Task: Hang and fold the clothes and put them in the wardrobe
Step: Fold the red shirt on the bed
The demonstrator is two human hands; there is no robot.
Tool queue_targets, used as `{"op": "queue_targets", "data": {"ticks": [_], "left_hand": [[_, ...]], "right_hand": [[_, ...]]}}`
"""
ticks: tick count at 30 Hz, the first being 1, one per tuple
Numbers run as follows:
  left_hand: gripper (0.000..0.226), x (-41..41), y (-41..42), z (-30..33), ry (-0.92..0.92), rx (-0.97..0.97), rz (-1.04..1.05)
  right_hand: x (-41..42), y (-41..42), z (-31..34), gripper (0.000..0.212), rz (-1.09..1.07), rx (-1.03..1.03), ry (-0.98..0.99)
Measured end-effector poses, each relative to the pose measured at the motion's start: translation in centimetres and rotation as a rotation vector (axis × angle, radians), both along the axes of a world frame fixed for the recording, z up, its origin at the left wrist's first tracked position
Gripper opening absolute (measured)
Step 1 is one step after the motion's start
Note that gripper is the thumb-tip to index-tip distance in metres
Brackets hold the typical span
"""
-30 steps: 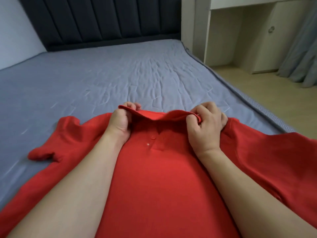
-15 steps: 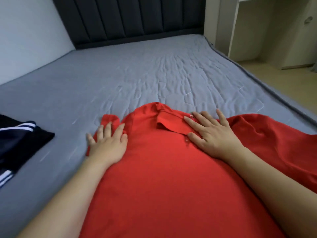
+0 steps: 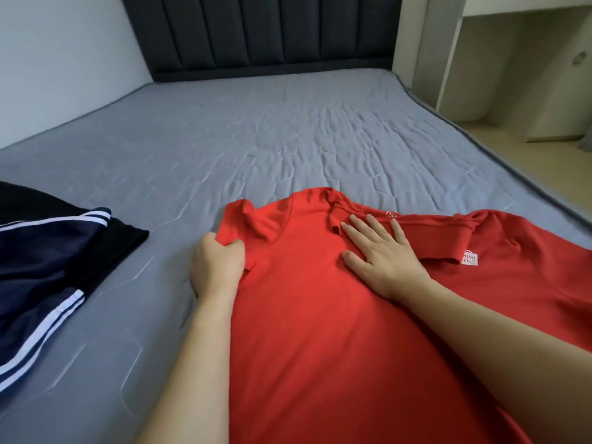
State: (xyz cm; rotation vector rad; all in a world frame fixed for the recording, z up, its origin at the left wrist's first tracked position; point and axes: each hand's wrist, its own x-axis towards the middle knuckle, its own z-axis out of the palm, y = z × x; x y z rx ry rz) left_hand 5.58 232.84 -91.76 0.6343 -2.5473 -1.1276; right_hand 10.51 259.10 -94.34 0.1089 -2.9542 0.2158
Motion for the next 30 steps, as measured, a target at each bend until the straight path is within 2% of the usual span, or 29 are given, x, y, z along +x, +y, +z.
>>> {"op": "queue_targets", "data": {"ticks": [2, 3, 5, 7, 8, 11, 14, 16, 18, 21, 24, 28, 30], "left_hand": [[0.021, 0.6, 0.1, 0.8, 0.213, 0.095, 0.018], [0.022, 0.8, 0.7, 1.4, 0.358, 0.070, 0.015], [0.023, 1.8, 3.0, 3.0, 0.644, -0.064, -0.132], [0.020, 3.2, 5.7, 3.2, 0.771, -0.263, -0.365], [0.022, 3.9, 7.0, 2.6, 0.731, -0.372, -0.476], [0.031, 5.3, 9.1, -0.4, 0.359, -0.635, -0.738], [0.033, 4.9, 8.9, -1.7, 0.304, -0.598, -0.822], [0.050, 4.8, 9.0, -2.3, 0.264, -0.592, -0.856], [0.068, 4.6, 9.4, -2.3, 0.202, -0.588, -0.859], [0.070, 4.1, 9.6, -2.3, 0.139, -0.651, -0.871], [0.066, 4.2, 10.0, -1.9, 0.016, -0.803, -0.876], [0.062, 6.3, 13.7, 0.4, -0.240, -1.024, -0.683], [0.058, 9.1, 16.9, 1.9, -0.196, -0.982, -0.672]], "right_hand": [[0.1, 0.1, 0.1, 0.062, 0.003, -0.098, 0.052], [0.2, 0.1, 0.2, 0.054, -0.003, -0.165, 0.092], [0.5, 0.2, 0.7, 0.049, -0.022, -0.311, 0.180], [1.0, 0.3, 1.2, 0.053, -0.031, -0.439, 0.237], [1.3, 0.4, 1.3, 0.054, -0.030, -0.475, 0.257], [1.9, 0.8, 1.4, 0.046, -0.059, -0.551, 0.298], [1.7, 0.7, 1.5, 0.049, -0.081, -0.615, 0.301], [1.8, 0.7, 1.6, 0.049, -0.083, -0.607, 0.295], [2.1, 0.6, 2.0, 0.041, -0.095, -0.600, 0.274], [2.8, 0.9, 3.4, 0.031, -0.078, -0.622, 0.169], [5.1, 3.8, 6.2, 0.050, -0.171, -0.659, 0.021], [10.8, 12.9, 10.0, 0.053, -0.468, -0.499, 0.130], [14.2, 17.9, 10.5, 0.056, -0.709, -0.400, 0.042]]}}
